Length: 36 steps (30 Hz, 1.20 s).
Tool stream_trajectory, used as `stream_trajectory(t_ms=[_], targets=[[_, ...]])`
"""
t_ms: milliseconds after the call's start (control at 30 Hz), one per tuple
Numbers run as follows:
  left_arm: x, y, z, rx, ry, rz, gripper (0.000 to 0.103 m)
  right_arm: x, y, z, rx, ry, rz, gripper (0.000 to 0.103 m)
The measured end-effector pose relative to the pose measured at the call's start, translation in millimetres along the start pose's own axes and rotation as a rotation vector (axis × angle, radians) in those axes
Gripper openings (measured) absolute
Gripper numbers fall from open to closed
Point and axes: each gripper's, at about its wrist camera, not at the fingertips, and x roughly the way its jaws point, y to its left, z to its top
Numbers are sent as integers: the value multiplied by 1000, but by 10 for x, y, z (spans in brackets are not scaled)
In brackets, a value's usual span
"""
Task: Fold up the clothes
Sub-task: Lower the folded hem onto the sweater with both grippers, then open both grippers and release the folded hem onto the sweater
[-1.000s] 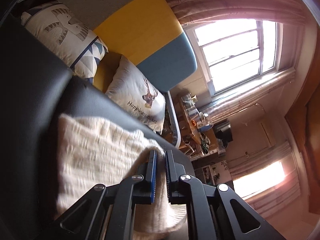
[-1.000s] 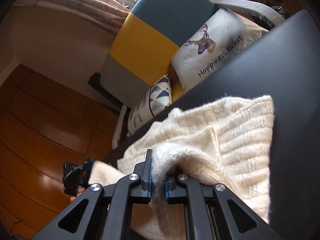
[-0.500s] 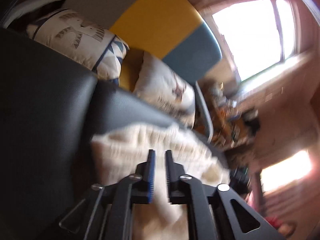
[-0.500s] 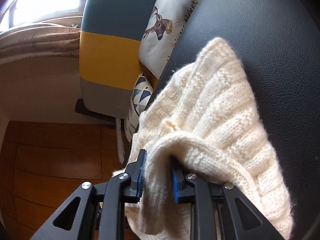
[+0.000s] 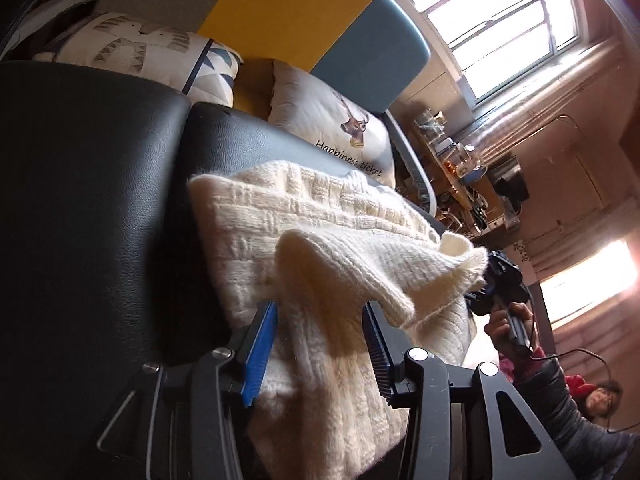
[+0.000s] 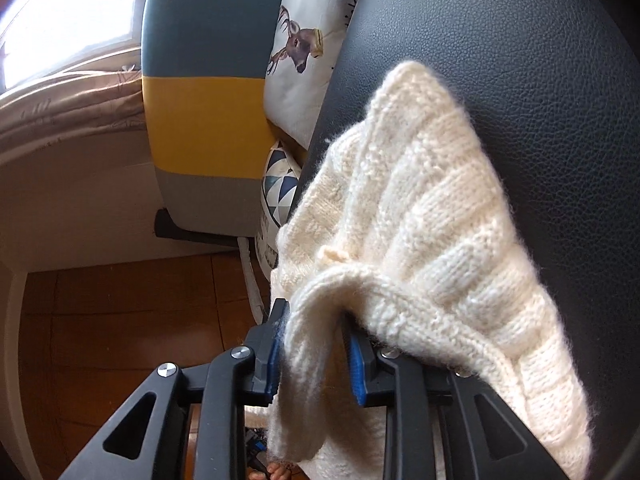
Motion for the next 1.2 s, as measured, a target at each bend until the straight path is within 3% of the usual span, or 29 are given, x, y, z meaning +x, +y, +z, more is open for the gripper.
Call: stream_trajectory(t_ms=[67,267,433,533,567,633,733,867,1000,1100,1200], targets=[[60,1,-13,-21,19,-21,44,4,4,-61,-57,15,-22,22],[157,-122,-297,39,108,-18,43,-57,-138,-511,-101,122,-54,15],[-76,-75,-651,17,131,-52,43,-344,-382,-1180,-62,187,-21,15],[-266,-43,-896,9,139,-59,43,-548,-495,-1607,-20,217,5,20],[-338,-13,-980,-2,144,-68,43,-603,-495,-1721,-18,228,6,28],[-480,18,-1108,-30,139,-82,43,-708,-436,-1876,-50,239,40,33],[-638,32,-1243,-46,123,-96,44,-813,-399,-1915,-54,175,93,47],[-682,66,-1204,-130,58,-133,44,-839,-264,-1829,-74,96,127,49],[-758,39,-1036,-194,-40,-203,49,-945,-140,-1643,-72,-50,202,51],[-803,70,-925,-236,-99,-194,52,-956,-227,-1483,-21,-88,141,54],[-852,140,-859,-277,-137,-164,54,-1062,-105,-1461,-92,-66,133,54]])
